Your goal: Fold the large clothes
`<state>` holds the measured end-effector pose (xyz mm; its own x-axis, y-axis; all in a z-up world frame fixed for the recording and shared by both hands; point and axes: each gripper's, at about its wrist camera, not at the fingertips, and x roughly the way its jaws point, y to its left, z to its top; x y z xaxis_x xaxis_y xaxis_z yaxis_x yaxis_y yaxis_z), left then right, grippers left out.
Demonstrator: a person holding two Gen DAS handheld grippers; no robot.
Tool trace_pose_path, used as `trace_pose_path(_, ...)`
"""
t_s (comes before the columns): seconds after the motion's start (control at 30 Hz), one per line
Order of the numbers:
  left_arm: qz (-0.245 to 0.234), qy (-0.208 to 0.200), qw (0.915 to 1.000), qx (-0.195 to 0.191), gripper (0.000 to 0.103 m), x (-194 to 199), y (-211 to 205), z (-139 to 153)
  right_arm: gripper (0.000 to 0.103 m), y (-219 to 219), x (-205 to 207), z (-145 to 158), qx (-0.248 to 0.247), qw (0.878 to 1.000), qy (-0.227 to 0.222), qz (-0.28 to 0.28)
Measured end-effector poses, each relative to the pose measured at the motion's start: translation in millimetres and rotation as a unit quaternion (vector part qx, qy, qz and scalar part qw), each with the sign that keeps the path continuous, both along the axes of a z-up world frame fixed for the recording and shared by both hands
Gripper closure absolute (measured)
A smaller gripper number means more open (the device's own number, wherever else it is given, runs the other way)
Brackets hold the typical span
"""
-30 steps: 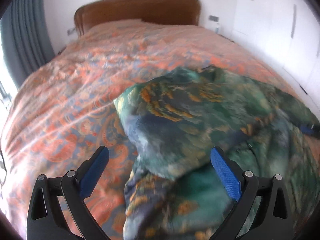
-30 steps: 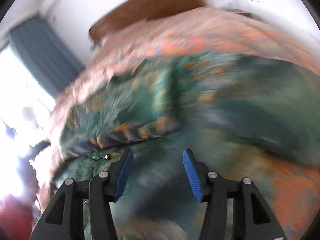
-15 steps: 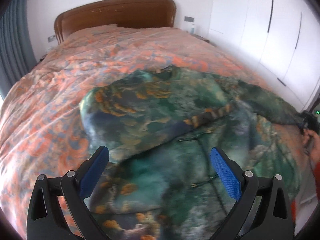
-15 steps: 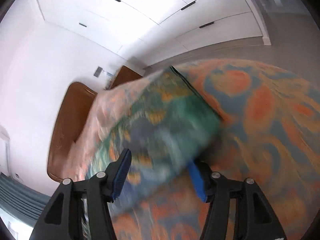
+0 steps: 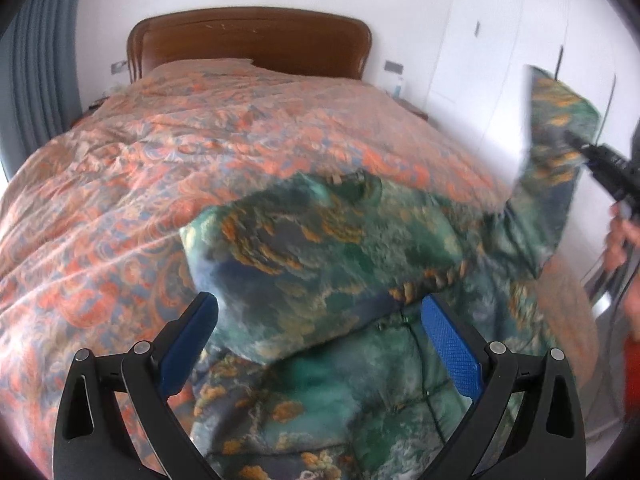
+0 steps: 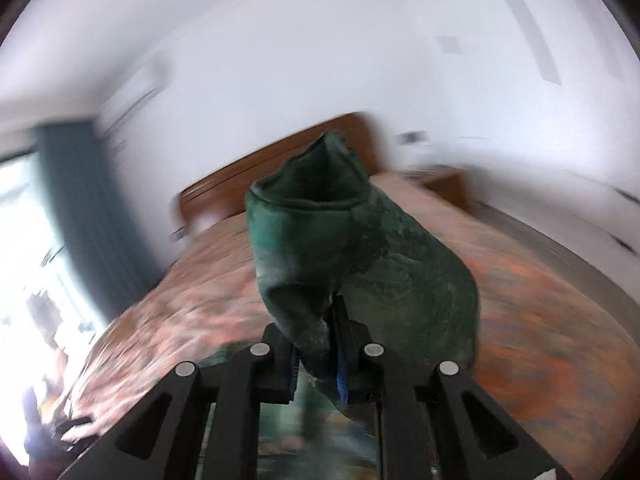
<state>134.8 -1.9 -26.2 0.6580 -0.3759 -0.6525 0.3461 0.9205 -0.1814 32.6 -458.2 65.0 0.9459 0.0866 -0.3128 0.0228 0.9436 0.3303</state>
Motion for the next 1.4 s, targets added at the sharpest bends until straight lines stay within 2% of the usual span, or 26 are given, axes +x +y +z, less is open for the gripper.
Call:
trace_pose_path(0.07, 0.01, 0.003, 0.9998, -0.017, 0.001, 7, 14, 3, 0.089, 55, 30, 1, -0.033, 0.998, 0.005, 0.045)
trace_pose_path(0.17, 0.031, 0.01, 0.9986, -0.04, 0.001, 18, 39, 2, 0.089, 120, 71, -22, -0.042, 0.994, 0.027, 0.098)
trace_pose_path(0.2, 0.037, 0.018, 0.9979, -0.051, 0.001, 24, 48, -2, 0.089, 148, 87, -39, -0.053, 0.992, 0.041, 0.11)
trace_pose_path(0.33, 0.044, 0.052, 0.994, -0.085, 0.001, 42, 64, -24, 0.089, 212, 128, -100, -0.074, 0.985, 0.087, 0.129)
trace_pose_path(0.43, 0.03, 0.082, 0.9898, -0.112, 0.001, 60, 59, -43, 0.089, 246, 120, -146, -0.081, 0.982, 0.117, 0.128)
trace_pose_path(0.53, 0.003, 0.118, 0.9826, -0.144, 0.001, 84, 40, -58, 0.084, 254, 117, -175, -0.079, 0.98, 0.131, 0.126)
trace_pose_path(0.57, -0.003, 0.126, 0.9806, -0.15, 0.001, 89, 34, -61, 0.074, 263, 114, -180, -0.082, 0.979, 0.132, 0.129)
trace_pose_path(0.6, -0.012, 0.142, 0.9771, -0.158, 0.002, 100, 24, -66, 0.056, 265, 108, -186, -0.086, 0.977, 0.134, 0.14)
trace_pose_path(0.67, -0.019, 0.16, 0.9732, -0.164, 0.002, 112, 10, -72, 0.045, 270, 100, -193, -0.086, 0.972, 0.14, 0.169)
trace_pose_path(0.77, -0.032, 0.182, 0.97, -0.158, 0.002, 128, -18, -82, 0.045, 253, 74, -182, -0.071, 0.968, 0.144, 0.193)
trace_pose_path(0.87, -0.052, 0.197, 0.9697, -0.135, 0.002, 140, -51, -91, 0.045, 234, 34, -171, -0.044, 0.966, 0.143, 0.208)
trace_pose_path(0.97, -0.064, 0.21, 0.9714, -0.09, 0.005, 149, -86, -104, 0.044, 204, -5, -157, -0.039, 0.97, 0.133, 0.199)
trace_pose_path(1.0, -0.064, 0.212, 0.9722, -0.076, 0.027, 149, -96, -107, 0.043, 192, -16, -153, -0.035, 0.972, 0.13, 0.192)
trace_pose_path(1.03, -0.062, 0.213, 0.9729, -0.065, 0.079, 148, -101, -109, 0.043, 179, -26, -149, -0.031, 0.974, 0.127, 0.184)
trace_pose_path(1.07, -0.062, 0.216, 0.9729, -0.056, 0.091, 148, -105, -111, 0.043, 167, -34, -146, -0.03, 0.976, 0.125, 0.176)
trace_pose_path(1.1, -0.068, 0.218, 0.9712, -0.067, 0.092, 146, -107, -110, 0.043, 155, -40, -140, -0.033, 0.978, 0.123, 0.164)
trace_pose_path(1.13, -0.069, 0.209, 0.9732, -0.065, 0.094, 144, -106, -106, 0.043, 146, -43, -137, -0.038, 0.98, 0.122, 0.155)
trace_pose_path(1.2, -0.061, 0.172, 0.9821, -0.044, 0.094, 139, -96, -88, 0.043, 125, -47, -131, -0.061, 0.982, 0.122, 0.132)
trace_pose_path(1.3, -0.035, 0.137, 0.9892, -0.04, 0.094, 141, -60, -61, 0.043, 90, -45, -119, -0.073, 0.985, 0.126, 0.091)
trace_pose_path(1.4, -0.005, 0.104, 0.9945, -0.001, 0.094, 146, -29, -46, 0.043, 56, -35, -103, -0.067, 0.988, 0.124, 0.06)
